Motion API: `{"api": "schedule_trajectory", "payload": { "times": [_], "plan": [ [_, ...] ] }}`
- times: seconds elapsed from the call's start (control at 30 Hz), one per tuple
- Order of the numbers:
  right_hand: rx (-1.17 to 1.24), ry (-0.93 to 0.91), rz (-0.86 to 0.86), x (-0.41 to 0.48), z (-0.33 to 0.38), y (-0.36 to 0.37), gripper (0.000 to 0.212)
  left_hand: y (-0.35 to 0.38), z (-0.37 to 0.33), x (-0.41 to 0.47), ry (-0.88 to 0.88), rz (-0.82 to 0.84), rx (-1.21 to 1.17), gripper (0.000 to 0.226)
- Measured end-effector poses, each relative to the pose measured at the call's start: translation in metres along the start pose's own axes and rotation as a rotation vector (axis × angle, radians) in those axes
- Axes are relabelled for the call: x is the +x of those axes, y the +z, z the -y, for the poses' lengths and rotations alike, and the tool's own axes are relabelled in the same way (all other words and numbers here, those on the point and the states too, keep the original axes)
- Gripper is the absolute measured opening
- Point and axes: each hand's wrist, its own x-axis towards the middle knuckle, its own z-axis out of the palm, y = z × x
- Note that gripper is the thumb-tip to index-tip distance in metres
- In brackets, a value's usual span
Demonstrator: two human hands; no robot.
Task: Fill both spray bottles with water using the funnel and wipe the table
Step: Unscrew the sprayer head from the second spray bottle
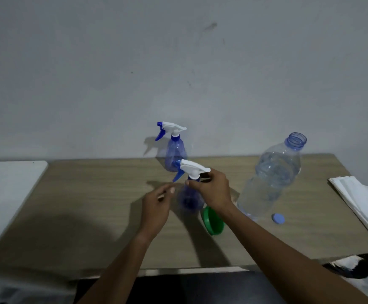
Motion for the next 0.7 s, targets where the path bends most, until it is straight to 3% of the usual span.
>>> {"api": "schedule_trajectory", "payload": {
  "times": [0.17, 0.47, 0.7],
  "plan": [
    [-0.039, 0.012, 0.124, -0.037, -0.020, 0.012, 0.025, -0.005, 0.021, -0.056, -0.070, 0.127, -0.078, 0.035],
    [-0.159, -0.175, 0.225, -0.068, -0.034, 0.006, 0.034, -0.007, 0.036, -0.078, -0.055, 0.134, -0.079, 0.043],
    [-0.221, -0.216, 0.340, -0.061, -0.040, 0.002, 0.027, -0.010, 0.043, -0.075, -0.041, 0.179, -0.036, 0.043]
  ]
}}
